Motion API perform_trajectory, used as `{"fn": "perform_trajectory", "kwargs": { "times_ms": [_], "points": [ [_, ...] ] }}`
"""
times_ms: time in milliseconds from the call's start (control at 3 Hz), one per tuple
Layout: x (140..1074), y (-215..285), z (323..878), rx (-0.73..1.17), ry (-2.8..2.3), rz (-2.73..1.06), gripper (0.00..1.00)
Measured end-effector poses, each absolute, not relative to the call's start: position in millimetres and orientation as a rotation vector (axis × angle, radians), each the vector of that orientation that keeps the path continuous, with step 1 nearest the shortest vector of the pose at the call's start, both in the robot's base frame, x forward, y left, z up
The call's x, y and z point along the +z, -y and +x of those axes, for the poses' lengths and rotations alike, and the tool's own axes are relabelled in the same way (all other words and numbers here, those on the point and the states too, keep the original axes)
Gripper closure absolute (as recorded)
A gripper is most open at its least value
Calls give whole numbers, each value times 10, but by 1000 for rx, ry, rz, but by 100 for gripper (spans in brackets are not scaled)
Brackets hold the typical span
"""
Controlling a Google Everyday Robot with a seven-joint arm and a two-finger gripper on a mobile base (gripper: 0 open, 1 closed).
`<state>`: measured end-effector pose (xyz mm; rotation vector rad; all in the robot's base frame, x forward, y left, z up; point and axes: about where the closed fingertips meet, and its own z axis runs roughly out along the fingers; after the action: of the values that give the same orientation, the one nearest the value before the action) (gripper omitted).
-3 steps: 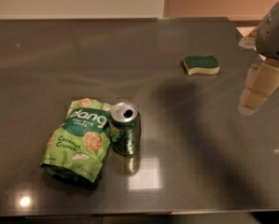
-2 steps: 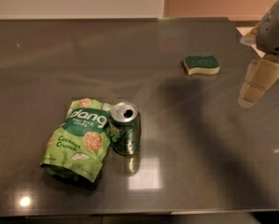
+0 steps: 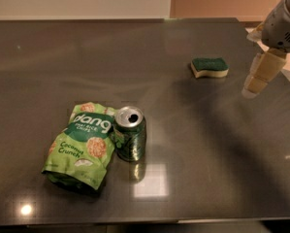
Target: Pick sponge
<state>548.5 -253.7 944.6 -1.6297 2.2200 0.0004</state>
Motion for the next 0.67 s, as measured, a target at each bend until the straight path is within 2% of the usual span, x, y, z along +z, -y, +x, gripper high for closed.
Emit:
{"fn": "perform_trajectory", "kwargs": {
  "times_ms": [667],
  "points": [
    [9178,2598,6041,81,-2242,-1555,0]
  ]
}}
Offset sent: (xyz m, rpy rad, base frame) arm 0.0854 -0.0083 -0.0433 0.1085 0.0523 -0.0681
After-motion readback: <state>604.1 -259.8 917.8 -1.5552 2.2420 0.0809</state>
